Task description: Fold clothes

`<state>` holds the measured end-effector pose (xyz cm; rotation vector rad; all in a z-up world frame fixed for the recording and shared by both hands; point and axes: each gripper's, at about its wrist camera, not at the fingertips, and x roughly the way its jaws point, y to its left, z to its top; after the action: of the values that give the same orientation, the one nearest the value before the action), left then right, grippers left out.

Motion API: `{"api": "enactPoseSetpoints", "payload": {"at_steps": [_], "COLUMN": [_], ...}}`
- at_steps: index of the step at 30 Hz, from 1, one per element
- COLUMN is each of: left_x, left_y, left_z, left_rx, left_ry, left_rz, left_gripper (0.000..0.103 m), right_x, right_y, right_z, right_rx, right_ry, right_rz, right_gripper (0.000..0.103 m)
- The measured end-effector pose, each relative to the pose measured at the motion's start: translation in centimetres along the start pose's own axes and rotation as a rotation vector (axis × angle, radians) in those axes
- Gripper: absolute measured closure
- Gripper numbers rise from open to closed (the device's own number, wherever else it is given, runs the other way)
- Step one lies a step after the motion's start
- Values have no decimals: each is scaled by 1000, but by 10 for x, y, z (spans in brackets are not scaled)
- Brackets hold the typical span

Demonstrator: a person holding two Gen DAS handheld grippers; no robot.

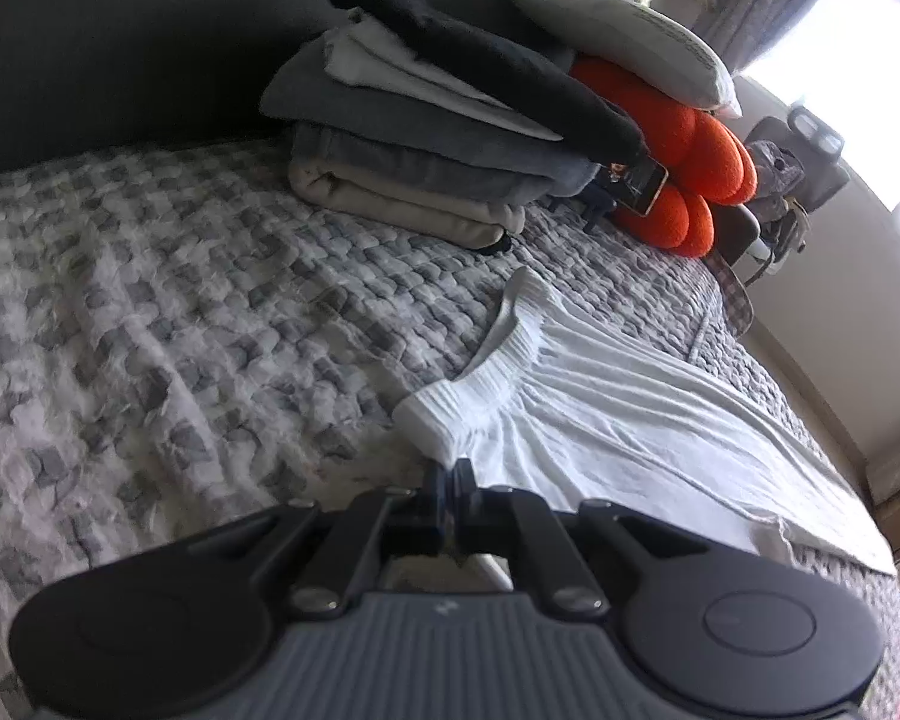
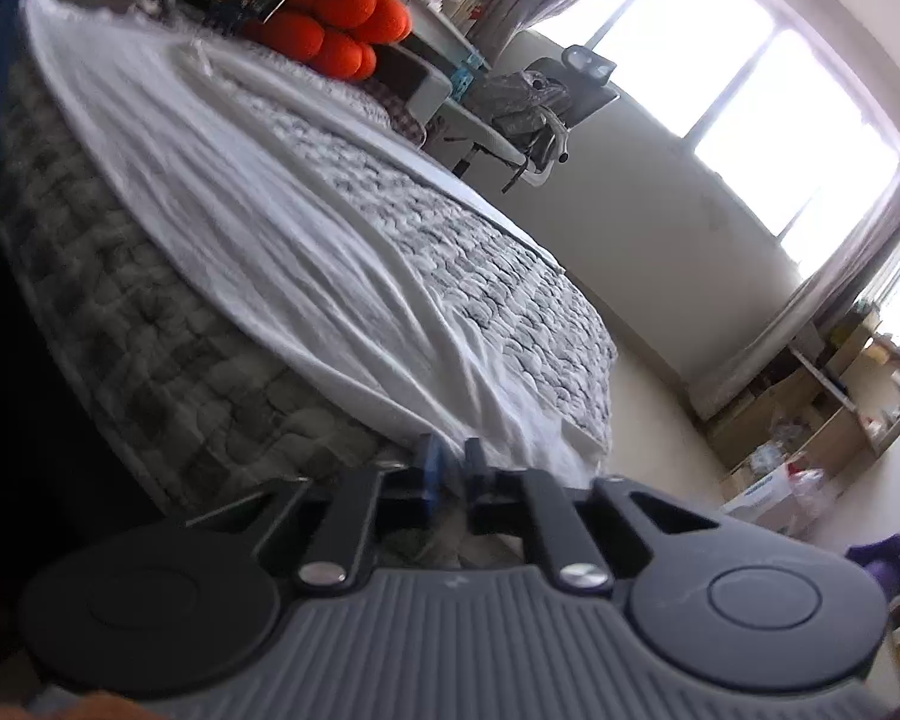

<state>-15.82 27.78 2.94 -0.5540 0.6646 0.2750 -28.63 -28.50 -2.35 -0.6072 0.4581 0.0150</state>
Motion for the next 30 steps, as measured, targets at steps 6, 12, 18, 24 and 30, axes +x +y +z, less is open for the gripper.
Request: {"api": "enactPoseSetpoints", "payload": {"at_steps": [6,12,18,24,30], "left_x": [-6,-10,-4,-1,-4], "left_y": [-1,-1,4,6,4], "left_z": [2,4,0,-2,-1], "left_rx": [-10,-23,-26,-33,-26], "left_ry": [-11,-19,-3,15,10], "left_rz": [-25,-44,-38,-39,-46], "left_gripper": [101,101,101,101,101], "right_x": [-7,-9,-7,-1,-4], "right_y": [-9,-12,-6,12,14], "right_z": [7,13,8,1,0], "right_rx": [83,109,59,-34,-59], "right_ry": [-81,-103,-57,-12,-28], "right_rz": [-63,-82,-77,-55,-52], "right_gripper": [103,103,103,89,85]}}
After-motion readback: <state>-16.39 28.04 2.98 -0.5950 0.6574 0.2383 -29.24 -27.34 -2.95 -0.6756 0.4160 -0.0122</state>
